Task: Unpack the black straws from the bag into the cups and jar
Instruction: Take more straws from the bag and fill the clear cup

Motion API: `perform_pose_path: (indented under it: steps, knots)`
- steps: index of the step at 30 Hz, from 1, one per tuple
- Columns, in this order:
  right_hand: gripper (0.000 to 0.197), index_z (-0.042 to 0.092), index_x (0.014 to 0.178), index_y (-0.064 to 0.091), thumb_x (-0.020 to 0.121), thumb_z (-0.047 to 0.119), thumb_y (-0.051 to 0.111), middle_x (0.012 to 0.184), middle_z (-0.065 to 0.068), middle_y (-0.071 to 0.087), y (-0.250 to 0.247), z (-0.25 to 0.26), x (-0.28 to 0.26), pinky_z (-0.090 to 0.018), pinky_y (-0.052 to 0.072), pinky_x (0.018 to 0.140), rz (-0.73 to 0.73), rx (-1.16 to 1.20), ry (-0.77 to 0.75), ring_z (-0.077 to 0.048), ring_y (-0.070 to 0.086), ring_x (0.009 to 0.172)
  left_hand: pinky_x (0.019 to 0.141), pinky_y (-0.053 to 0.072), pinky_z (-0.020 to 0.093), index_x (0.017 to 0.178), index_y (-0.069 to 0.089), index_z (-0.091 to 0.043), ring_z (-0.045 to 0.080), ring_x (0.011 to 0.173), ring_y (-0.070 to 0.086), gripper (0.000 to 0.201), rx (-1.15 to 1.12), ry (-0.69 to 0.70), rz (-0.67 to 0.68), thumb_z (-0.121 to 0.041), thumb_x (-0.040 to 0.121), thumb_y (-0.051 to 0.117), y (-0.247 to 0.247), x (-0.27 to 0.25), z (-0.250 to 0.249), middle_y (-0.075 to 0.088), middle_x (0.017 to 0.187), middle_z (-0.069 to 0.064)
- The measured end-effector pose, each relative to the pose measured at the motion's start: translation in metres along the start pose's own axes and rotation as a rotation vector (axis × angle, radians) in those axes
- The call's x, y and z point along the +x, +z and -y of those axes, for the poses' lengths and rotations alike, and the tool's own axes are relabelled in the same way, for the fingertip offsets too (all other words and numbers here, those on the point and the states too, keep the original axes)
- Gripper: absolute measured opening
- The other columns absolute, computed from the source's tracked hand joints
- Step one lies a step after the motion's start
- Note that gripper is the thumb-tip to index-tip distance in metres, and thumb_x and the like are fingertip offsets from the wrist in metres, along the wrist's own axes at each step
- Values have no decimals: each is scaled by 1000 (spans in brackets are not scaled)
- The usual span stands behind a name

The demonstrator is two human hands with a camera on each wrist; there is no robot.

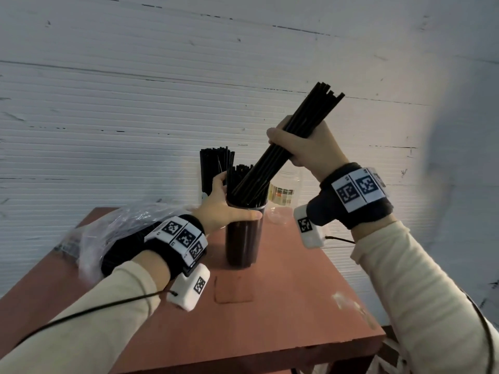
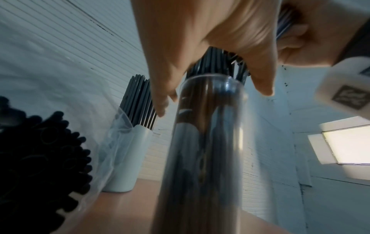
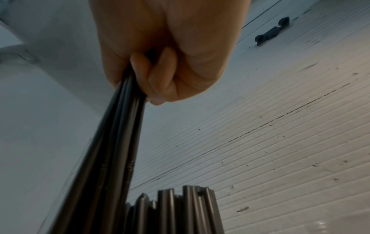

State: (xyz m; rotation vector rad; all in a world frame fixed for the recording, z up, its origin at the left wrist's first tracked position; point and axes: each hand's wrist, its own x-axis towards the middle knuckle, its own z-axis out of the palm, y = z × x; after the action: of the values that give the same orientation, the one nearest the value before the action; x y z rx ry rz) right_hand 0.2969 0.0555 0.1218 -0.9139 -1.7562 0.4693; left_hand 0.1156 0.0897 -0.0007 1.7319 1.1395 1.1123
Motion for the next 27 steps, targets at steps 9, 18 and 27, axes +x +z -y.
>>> perform_pose_path:
  steps: [9,18,27]
  knots:
    - [18,5,74,57,88,13,65,50,18,47,5,-9,8,-6,36,49,91,-164,-52,2,48,48,93,50,32,114,60,-28,7,101,67,72,25,-3,112,-32,49,92,-7,4,6,72,103,-10]
    - [24,-7,79,58,88,14,64,53,12,46,7,0,14,-8,34,46,200,-226,-59,0,44,43,94,50,30,113,60,-29,5,104,66,64,19,35,179,-27,58,91,-8,-3,-1,72,106,-7]
    - [27,-8,78,57,89,16,64,51,12,46,10,-3,7,-10,35,45,215,-213,-42,-1,42,42,105,42,36,120,58,-26,13,112,63,61,-125,-40,242,-42,64,79,-11,-7,-4,70,114,-2]
